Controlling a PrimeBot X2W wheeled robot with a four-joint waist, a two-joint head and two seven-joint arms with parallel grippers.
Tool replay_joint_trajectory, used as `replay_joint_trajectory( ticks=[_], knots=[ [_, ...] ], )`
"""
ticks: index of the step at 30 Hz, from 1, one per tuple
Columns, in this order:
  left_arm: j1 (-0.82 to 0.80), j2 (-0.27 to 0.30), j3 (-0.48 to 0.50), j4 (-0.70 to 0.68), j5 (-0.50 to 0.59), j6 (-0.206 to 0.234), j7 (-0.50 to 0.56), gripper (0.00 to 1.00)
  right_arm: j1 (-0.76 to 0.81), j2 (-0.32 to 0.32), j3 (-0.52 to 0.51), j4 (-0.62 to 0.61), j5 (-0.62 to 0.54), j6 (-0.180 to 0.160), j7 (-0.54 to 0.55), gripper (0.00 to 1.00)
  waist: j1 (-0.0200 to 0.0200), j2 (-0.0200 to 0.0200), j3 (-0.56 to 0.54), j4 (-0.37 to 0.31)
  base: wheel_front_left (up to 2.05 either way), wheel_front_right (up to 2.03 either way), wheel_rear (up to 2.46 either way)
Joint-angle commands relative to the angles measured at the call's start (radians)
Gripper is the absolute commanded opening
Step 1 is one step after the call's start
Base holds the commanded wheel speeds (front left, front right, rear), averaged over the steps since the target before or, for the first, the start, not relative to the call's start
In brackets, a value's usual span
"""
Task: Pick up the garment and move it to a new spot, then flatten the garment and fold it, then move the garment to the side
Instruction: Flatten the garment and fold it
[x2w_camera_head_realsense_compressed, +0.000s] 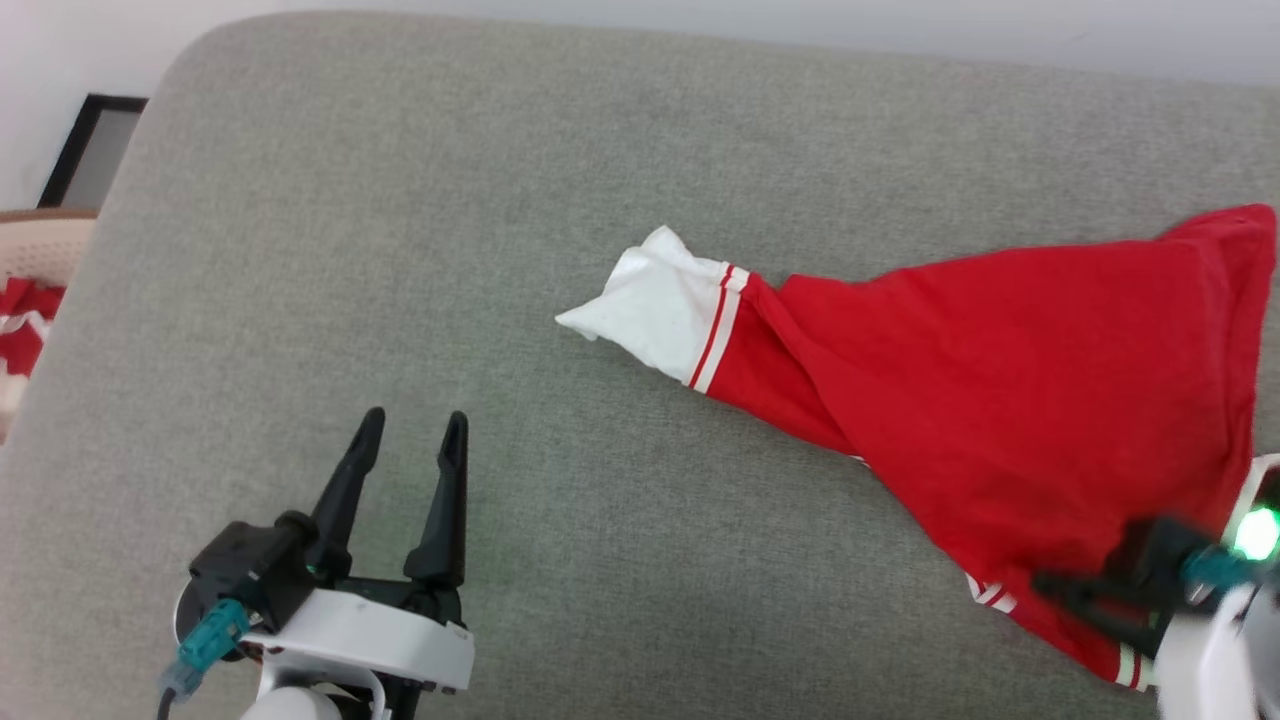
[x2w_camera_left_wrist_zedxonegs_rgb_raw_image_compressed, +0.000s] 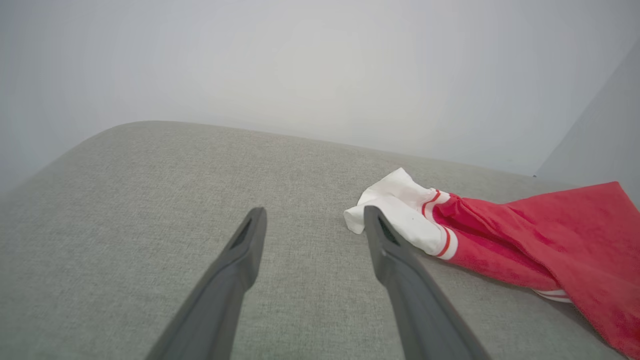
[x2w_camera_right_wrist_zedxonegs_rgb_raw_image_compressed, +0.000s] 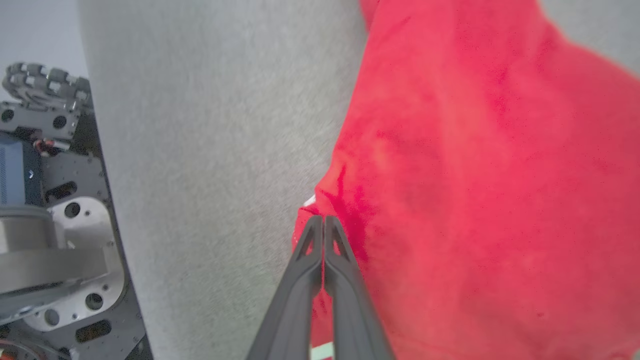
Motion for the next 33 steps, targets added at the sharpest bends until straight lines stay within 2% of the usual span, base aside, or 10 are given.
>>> replay_joint_trajectory(
  ticks=[1, 9, 12, 17, 25, 33],
  knots=[
    [0.009, -0.004, 0.004, 0.002, 0.007, -0.005, -0.001, 1.0, -0.02, -0.005, -0.039, -0.002, 0.018, -0.001, -0.021, 0.0, 0.0, 0.0, -0.012, -0.011, 0.0, 0.0, 0.0],
    [-0.001, -0.017, -0.007, 0.002, 0.013, -0.022, -0.001, 1.0, -0.102, -0.024, -0.179, 0.014, 0.085, -0.001, -0.045, 0.0, 0.0, 0.0, -0.011, -0.01, 0.0, 0.0, 0.0],
    [-0.014, -0.028, -0.016, 0.005, 0.018, -0.03, -0.001, 1.0, -0.154, -0.007, -0.221, 0.072, 0.1, -0.001, -0.054, 0.0, 0.0, 0.0, 0.004, 0.004, 0.0, 0.0, 0.0],
    [-0.04, -0.052, -0.033, 0.019, 0.019, -0.052, -0.001, 1.0, -0.246, 0.029, -0.227, 0.196, 0.102, -0.001, -0.055, 0.0, 0.0, 0.0, 0.033, 0.043, 0.0, 0.0, 0.0],
    [-0.088, -0.088, -0.054, 0.045, 0.03, -0.091, -0.001, 1.0, -0.476, 0.134, -0.219, 0.508, 0.054, -0.002, -0.092, 0.0, 0.0, 0.0, 0.096, 0.108, 0.0, 0.0, 0.0],
    [-0.164, -0.146, -0.085, 0.076, 0.055, -0.143, -0.001, 1.0, -0.721, 0.256, -0.278, 0.951, -0.058, -0.002, -0.139, 0.0, 0.0, 0.0, 0.185, 0.213, 0.0, 0.0, 0.0]
  ],
)
